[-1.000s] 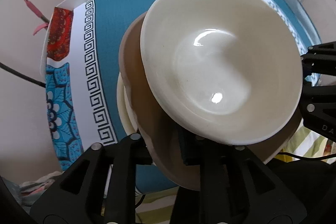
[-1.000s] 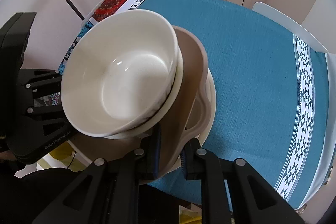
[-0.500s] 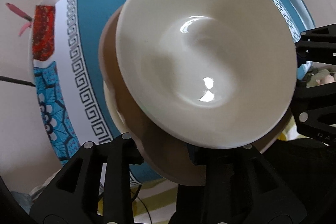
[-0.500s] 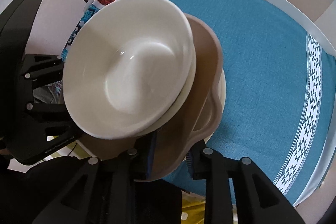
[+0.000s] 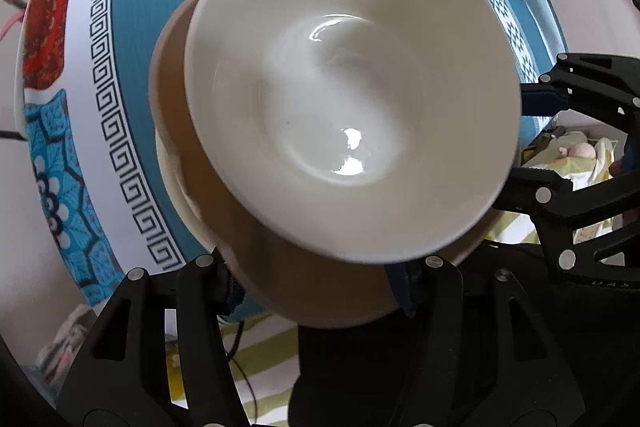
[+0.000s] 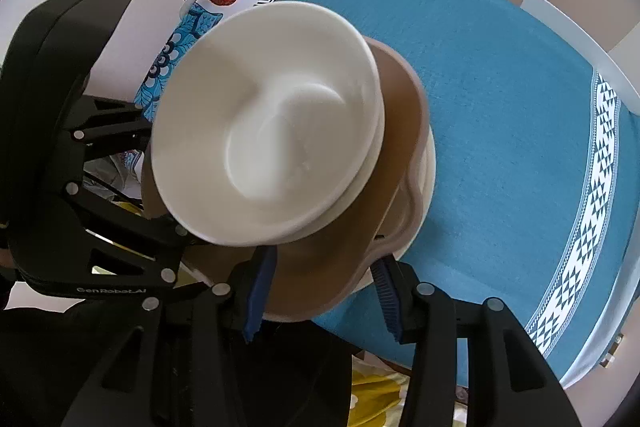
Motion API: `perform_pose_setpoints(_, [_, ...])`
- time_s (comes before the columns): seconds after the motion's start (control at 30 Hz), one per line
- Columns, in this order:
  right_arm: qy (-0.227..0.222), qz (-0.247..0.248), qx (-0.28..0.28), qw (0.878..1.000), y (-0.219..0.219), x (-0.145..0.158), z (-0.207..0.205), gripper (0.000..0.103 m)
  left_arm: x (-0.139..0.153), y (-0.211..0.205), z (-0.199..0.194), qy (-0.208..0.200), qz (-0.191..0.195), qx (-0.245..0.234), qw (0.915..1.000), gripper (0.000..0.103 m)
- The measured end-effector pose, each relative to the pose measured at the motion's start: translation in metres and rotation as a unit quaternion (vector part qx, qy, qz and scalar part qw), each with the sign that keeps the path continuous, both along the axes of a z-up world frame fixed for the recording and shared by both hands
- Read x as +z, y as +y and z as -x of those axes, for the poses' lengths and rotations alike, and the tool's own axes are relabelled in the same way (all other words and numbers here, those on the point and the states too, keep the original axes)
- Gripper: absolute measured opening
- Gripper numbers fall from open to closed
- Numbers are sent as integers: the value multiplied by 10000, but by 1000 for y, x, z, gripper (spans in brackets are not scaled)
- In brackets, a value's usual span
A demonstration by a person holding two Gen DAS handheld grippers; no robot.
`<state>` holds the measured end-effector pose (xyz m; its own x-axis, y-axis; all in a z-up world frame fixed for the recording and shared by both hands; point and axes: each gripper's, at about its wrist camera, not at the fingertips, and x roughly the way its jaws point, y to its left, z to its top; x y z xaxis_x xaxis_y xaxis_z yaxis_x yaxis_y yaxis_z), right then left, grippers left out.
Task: Organize plates and bowls
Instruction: 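Open the right gripper and pull it back from the stack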
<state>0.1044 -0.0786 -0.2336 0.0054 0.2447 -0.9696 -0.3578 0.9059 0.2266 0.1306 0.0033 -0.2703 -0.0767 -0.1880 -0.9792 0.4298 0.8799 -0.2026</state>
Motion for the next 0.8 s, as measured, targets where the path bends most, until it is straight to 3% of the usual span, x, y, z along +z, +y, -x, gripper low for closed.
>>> perform_pose_setpoints(0.17, [-71, -110, -142, 9998, -5, 6, 5, 44, 18, 4, 8, -183, -84, 48, 9998, 65])
perform_pose_setpoints(0.33, [-267, -152, -240, 9992, -10, 23, 19, 44, 43, 12, 22, -462, -37, 176, 9988, 66])
perform_pose_setpoints(0.47, [-644, -298, -414, 9966, -18, 54, 39, 44, 74, 23, 41, -724, 176, 343, 9966, 66])
perform_pose_setpoints(0.57, [-1197, -446, -691, 9894, -28, 91, 59, 44, 111, 30, 61, -1286, 398, 573, 9892, 66])
perform_pose_setpoints(0.63, [-1656, -487, -896, 9809, -36, 119, 75, 44, 141, 31, 75, -1890, 608, 875, 9762, 66])
perform_pose_setpoints(0.73, [-2450, -424, -1222, 9609, -39, 159, 99, 47, 187, 31, 99, -2874, 906, 1238, 9454, 66])
perform_pose_setpoints(0.8, [-2891, -385, -1396, 9463, -43, 181, 114, 71, 215, 32, 117, -3477, 1042, 1361, 9218, 71])
